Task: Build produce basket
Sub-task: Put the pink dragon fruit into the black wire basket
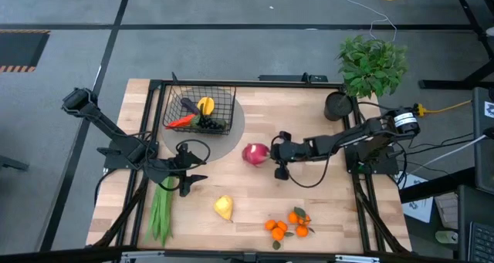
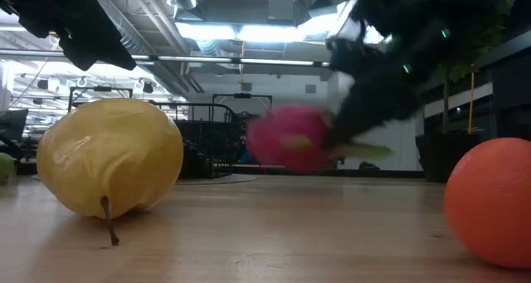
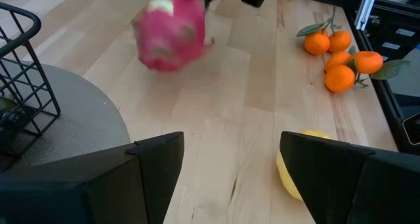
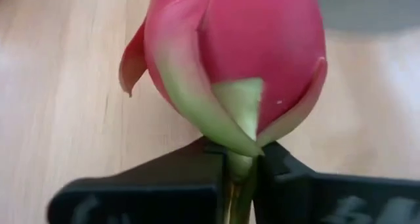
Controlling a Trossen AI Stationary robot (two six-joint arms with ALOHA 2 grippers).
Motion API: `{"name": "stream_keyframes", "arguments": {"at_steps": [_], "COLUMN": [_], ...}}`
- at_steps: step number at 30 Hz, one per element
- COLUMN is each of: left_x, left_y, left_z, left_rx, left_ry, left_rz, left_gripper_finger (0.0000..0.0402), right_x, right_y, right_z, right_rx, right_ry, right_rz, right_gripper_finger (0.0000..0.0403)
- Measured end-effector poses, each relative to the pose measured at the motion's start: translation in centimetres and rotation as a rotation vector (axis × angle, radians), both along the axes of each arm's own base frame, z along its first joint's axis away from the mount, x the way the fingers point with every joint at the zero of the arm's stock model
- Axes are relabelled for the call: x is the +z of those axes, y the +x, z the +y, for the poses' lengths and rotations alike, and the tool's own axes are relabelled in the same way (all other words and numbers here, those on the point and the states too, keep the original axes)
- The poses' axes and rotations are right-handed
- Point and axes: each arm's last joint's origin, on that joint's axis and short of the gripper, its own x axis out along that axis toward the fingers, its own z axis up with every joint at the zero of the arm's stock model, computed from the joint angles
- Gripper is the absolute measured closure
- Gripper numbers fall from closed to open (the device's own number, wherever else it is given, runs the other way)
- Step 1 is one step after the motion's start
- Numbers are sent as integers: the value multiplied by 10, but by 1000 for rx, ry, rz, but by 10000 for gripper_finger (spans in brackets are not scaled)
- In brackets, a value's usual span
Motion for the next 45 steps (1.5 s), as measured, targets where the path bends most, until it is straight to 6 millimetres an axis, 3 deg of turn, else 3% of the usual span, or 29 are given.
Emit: {"name": "stream_keyframes", "arguments": {"at_steps": [4,10,13,16,19,24,27,30,38,45], "left_x": [0,0,0,0,0,0,0,0,0,0], "left_y": [0,0,0,0,0,0,0,0,0,0], "left_z": [0,0,0,0,0,0,0,0,0,0], "left_rx": [0,0,0,0,0,0,0,-7,-8,-5], "left_ry": [1,2,1,2,2,2,4,20,24,25], "left_rz": [1,3,3,3,3,3,3,5,5,4], "left_gripper_finger": [159,159,159,159,159,159,159,159,159,159], "right_x": [33,100,146,193,219,231,229,224,213,216], "right_y": [16,45,63,81,103,147,170,183,189,185], "right_z": [1,-2,-19,-44,-70,-109,-125,-136,-156,-166], "right_rx": [16,82,52,39,72,131,140,123,84,48], "right_ry": [-105,-252,-379,-368,-301,-164,-106,-82,-62,-54], "right_rz": [-94,-258,-360,-474,-487,-434,-402,-363,-269,-285], "right_gripper_finger": [385,385,385,385,385,386,385,356,249,170]}}
